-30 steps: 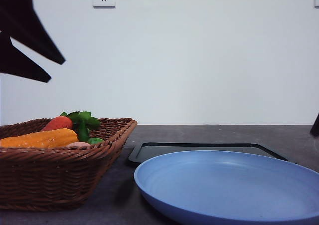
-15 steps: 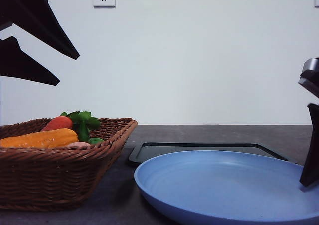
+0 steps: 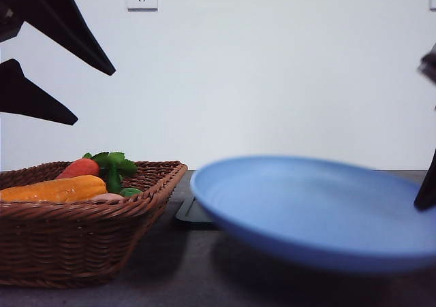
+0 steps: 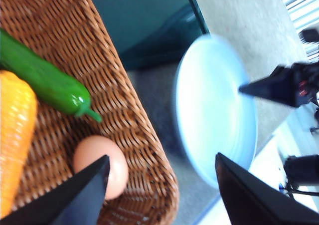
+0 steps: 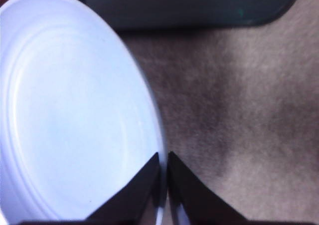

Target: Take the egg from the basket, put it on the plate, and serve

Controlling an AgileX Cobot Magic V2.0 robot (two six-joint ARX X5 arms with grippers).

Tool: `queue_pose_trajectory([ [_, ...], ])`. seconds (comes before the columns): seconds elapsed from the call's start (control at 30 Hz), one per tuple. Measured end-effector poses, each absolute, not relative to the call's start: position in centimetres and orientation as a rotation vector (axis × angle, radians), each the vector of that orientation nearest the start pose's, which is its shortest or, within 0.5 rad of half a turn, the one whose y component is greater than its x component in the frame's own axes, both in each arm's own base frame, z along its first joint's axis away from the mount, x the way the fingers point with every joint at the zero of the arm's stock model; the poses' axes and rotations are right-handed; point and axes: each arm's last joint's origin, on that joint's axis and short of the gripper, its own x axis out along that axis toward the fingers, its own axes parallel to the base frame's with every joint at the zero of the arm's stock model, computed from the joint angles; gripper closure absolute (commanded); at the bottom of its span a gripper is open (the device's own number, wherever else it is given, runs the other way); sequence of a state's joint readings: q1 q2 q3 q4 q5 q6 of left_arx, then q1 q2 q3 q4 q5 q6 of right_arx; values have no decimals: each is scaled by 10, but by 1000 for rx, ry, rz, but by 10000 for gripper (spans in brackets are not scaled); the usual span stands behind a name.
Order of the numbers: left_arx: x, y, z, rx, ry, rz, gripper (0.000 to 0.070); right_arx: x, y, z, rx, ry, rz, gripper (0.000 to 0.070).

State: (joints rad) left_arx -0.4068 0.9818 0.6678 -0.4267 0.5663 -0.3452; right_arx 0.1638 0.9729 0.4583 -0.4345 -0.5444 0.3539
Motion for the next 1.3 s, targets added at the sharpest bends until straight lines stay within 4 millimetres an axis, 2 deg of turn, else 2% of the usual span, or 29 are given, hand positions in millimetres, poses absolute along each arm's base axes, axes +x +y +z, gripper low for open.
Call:
queue_pose_trajectory([
  [0.1, 172, -95, 238, -341, 942, -746, 207, 156, 38, 191, 516, 979, 477, 700],
  [0.4, 184, -115, 214, -242, 1060, -643, 205, 136, 26, 220, 531, 738, 362, 700],
  [0.6, 196, -128, 198, -180, 1125, -629, 206, 126, 21, 229, 515, 643, 314, 700],
  [0.83, 203, -138, 183, -159, 1154, -641, 209, 123, 20, 232, 508, 613, 301, 700],
  [1.3, 207, -141, 173, -136, 1196, -628, 401, 124, 20, 231, 503, 609, 281, 700],
])
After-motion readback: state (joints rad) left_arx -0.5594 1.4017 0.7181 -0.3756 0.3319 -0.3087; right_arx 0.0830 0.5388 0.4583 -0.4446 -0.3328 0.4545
